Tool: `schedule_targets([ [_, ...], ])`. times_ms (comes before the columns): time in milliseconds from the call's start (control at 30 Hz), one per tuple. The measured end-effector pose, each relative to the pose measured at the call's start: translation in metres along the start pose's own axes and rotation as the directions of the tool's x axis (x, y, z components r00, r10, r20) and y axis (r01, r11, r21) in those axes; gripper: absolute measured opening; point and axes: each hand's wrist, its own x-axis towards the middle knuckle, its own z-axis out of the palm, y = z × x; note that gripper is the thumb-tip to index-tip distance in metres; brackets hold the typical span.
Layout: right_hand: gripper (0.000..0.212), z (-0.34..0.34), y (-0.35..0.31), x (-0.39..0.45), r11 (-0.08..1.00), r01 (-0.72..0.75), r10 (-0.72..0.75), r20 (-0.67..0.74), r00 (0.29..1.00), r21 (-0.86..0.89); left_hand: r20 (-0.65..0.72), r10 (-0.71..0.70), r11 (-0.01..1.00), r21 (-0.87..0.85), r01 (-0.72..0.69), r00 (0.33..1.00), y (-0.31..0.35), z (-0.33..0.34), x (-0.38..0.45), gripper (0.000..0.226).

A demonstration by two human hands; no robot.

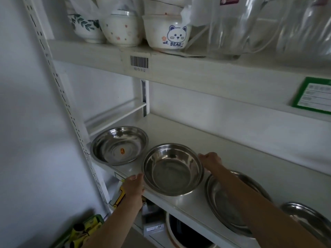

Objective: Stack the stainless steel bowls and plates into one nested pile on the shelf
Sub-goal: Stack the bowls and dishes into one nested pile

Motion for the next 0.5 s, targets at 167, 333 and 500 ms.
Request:
schedule_targets([
  [167,0.045,0.009,-0.008,0.018,0.988,0.038,-0.034,0.031,0.999,-0.149,0.074,-0.036,0.999,0.005,0.036,0.997,-0.003,0.006,0.015,0.025],
  [333,0.031,0.016,-0.009,0.031,0.977,0.068,-0.053,0.08,0.995,-0.201,0.069,-0.014,1.0,0.029,0.012,0.998,-0.004,0.011,0.028,0.019],
  [500,0.035,0.015,-0.006,0.04,0.98,0.09,-0.076,0.086,0.993,-0.177,0.061,0.009,0.999,0.037,-0.012,0.998,-0.001,0.01,0.037,0.011],
])
